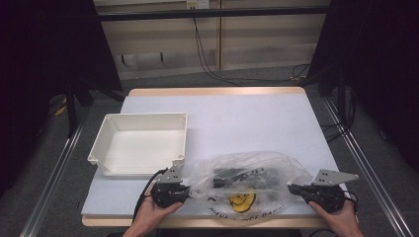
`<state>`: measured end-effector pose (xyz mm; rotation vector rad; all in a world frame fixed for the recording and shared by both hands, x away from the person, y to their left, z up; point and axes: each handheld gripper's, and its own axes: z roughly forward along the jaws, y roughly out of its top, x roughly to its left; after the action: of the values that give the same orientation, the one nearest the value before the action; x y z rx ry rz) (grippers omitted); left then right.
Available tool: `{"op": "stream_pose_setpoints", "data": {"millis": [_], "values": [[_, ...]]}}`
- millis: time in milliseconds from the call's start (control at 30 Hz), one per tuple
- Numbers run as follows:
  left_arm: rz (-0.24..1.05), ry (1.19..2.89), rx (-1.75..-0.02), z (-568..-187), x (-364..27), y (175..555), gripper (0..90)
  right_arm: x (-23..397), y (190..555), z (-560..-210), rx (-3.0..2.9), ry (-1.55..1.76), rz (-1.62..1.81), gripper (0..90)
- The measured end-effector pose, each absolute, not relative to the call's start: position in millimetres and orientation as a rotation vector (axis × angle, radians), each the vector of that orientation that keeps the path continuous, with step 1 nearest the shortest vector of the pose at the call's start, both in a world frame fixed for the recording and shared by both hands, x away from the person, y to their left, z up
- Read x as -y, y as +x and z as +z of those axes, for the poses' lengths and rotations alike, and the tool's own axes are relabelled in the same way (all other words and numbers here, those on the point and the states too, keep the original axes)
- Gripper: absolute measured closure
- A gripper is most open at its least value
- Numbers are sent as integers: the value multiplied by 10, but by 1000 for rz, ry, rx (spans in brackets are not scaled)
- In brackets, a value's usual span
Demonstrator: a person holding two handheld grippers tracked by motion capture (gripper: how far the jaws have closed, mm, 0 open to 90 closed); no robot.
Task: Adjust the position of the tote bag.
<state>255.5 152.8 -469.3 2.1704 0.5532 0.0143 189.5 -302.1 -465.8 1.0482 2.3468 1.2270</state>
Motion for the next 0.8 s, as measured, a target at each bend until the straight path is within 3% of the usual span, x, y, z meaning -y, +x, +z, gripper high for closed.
{"op": "stream_pose_setpoints", "data": {"millis": [267,500,800], "values": [[-1,2071,-583,-4583,-1599,2491,638,3071,1812,-4564,-2281,1053,1309,719],[36,2061,-554,-4487,-1596,2402,494,3097,1678,-4410,-2201,1052,1378,533],[94,2001,-548,-4301,-1738,2322,415,3083,1724,-4225,-2167,993,1433,540]]}}
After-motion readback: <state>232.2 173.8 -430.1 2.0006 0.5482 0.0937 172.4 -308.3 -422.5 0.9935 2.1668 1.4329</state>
